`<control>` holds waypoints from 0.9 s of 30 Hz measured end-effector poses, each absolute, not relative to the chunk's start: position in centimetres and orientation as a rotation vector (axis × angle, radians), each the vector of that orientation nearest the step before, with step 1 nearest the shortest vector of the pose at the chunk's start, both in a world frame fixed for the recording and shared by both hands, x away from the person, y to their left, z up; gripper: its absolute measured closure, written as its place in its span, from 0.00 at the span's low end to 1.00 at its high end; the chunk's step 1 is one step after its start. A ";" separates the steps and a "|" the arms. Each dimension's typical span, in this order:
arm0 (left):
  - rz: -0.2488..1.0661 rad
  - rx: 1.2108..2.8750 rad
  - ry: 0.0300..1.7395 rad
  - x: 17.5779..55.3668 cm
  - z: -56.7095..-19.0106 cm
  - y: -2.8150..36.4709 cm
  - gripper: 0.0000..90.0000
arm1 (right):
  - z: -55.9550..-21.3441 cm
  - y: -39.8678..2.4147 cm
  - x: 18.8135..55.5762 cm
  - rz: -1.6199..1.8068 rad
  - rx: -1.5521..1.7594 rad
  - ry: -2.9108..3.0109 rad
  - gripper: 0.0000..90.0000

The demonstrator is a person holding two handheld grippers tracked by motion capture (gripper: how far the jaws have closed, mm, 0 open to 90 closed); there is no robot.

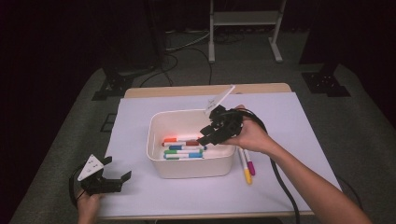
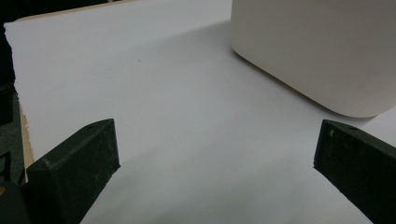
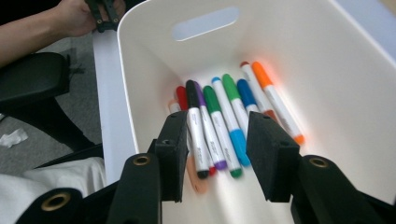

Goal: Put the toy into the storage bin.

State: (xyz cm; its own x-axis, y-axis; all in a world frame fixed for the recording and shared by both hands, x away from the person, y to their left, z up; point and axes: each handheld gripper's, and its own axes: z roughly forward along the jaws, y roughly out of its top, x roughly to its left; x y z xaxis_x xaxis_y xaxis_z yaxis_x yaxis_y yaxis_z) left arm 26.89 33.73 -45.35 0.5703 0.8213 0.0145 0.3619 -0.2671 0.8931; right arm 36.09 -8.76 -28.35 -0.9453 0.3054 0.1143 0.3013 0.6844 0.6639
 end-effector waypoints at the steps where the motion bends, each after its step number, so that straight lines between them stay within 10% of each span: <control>1: 0.611 1.859 0.963 26.9 -45.4 33.7 0.00 | -28.2 -9.4 36.0 1.139 0.517 2.865 0.63; 27: 0.617 1.859 0.969 26.9 -45.4 33.6 0.00 | -33.6 -22.8 35.2 1.085 0.919 2.739 0.61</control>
